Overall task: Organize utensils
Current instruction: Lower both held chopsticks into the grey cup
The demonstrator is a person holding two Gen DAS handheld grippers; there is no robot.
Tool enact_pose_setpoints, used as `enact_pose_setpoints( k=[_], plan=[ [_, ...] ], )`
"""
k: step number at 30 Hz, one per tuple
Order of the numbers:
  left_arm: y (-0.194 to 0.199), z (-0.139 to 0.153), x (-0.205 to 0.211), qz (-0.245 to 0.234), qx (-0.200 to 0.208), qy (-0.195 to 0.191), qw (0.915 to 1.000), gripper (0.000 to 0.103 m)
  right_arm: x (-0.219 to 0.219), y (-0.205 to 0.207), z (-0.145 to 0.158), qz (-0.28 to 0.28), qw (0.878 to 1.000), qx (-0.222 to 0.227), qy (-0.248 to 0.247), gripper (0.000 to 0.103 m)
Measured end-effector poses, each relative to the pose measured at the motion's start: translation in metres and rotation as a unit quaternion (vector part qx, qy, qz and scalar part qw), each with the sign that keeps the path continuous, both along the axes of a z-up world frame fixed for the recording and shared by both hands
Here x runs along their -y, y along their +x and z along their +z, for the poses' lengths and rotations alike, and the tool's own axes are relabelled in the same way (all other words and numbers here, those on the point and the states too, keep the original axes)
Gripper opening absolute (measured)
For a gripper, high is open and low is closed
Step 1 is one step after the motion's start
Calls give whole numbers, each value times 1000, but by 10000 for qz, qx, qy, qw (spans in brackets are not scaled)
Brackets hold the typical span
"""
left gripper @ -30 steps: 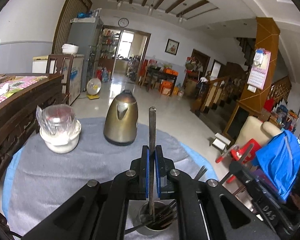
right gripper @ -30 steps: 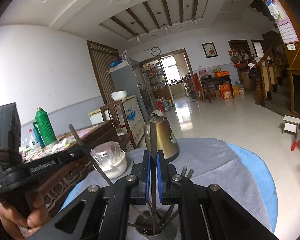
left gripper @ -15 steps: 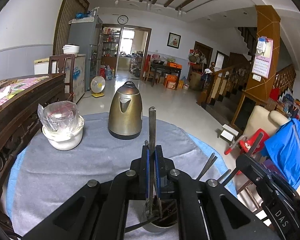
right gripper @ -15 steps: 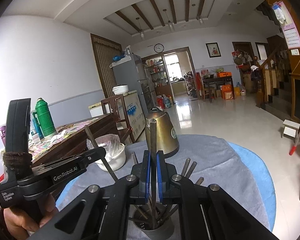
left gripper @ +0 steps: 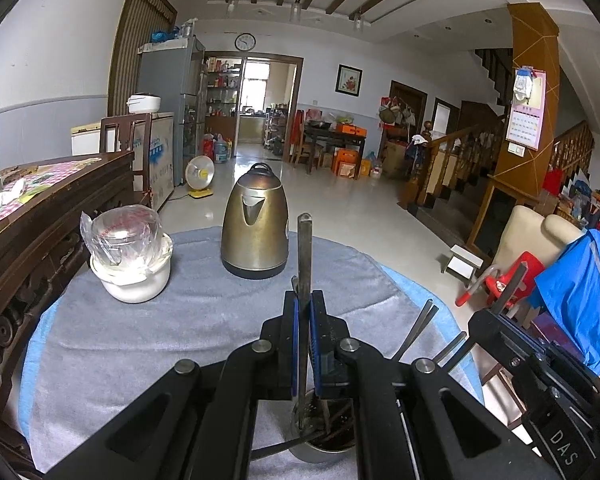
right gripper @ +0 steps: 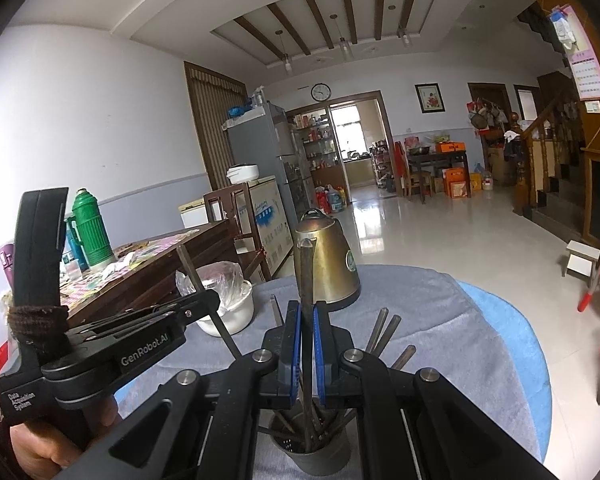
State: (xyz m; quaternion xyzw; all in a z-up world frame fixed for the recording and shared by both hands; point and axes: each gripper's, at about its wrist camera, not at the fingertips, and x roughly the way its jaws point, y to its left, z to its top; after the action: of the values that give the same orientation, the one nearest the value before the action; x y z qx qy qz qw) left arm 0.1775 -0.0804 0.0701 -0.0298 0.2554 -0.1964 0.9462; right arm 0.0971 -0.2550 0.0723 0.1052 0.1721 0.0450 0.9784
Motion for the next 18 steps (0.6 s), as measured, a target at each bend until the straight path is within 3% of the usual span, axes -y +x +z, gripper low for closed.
enact_pose_setpoints(
  k=[18],
  plan=[
    [9, -4, -3, 20, -76, 66, 9999, 6, 0, 3, -4, 34, 10000, -76, -38, 7]
  ],
)
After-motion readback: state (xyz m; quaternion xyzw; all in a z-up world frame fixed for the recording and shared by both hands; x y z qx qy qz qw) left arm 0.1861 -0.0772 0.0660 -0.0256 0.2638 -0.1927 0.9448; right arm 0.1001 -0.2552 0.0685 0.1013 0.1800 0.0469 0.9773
